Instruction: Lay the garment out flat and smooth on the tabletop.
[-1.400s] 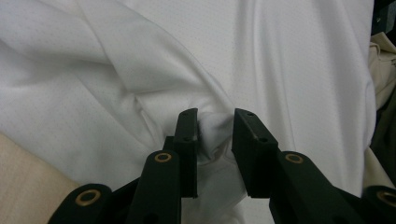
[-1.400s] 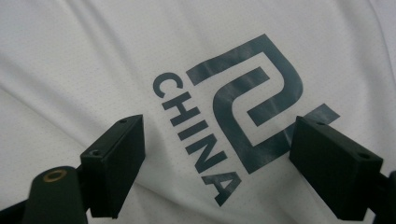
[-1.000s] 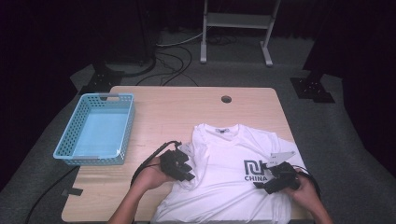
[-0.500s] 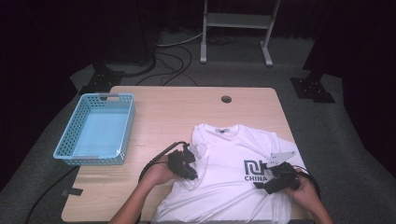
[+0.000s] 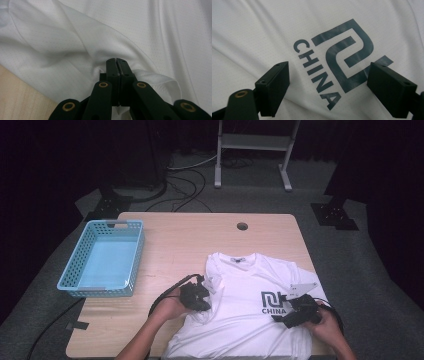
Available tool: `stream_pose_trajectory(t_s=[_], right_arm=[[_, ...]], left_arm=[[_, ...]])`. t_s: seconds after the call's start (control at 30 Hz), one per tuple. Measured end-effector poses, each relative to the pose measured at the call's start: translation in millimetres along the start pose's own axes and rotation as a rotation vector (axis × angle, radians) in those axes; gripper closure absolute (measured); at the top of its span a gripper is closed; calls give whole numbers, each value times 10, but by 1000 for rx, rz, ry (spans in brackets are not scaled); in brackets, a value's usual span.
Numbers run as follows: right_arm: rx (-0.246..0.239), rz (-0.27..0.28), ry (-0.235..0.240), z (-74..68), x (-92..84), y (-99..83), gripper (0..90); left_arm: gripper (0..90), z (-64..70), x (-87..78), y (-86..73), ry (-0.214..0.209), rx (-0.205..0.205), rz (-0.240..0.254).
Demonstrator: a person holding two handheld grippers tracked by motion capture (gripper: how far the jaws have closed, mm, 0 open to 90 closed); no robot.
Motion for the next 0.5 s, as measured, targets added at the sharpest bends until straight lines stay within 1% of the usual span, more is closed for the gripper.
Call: stream_pose_trajectory(t_s=[0.03, 0.07, 0.23, 0.33, 0.4, 0.5], right_arm=[[0, -2, 0, 0, -1, 1, 176], [0, -2, -1, 0, 0, 4, 176], [1, -8, -3, -3, -1, 7, 176], [1, -11, -3, -2, -2, 10, 176], [2, -12, -3, -4, -2, 11, 176], [3, -15, -3, -5, -4, 12, 176]], left_arm=[[897, -4, -20, -4, 7, 3, -4], [897, -6, -43, -9, 14, -1, 2], [897, -52, -231, -66, 63, -6, 2], [898, -104, -332, -133, 102, -11, -22], [898, -148, -389, -194, 117, -26, -32], [898, -225, -474, -310, 155, -47, -63]])
Point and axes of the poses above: each handheld gripper's, and its own axes: x roughly forward along the jaws, y roughly out of its top, z roughly to its right, the point moved 3 cm from there along x, roughly forward along the jaws, and after that the axes turned 11 degrees about -z, right-handed, at the moved point
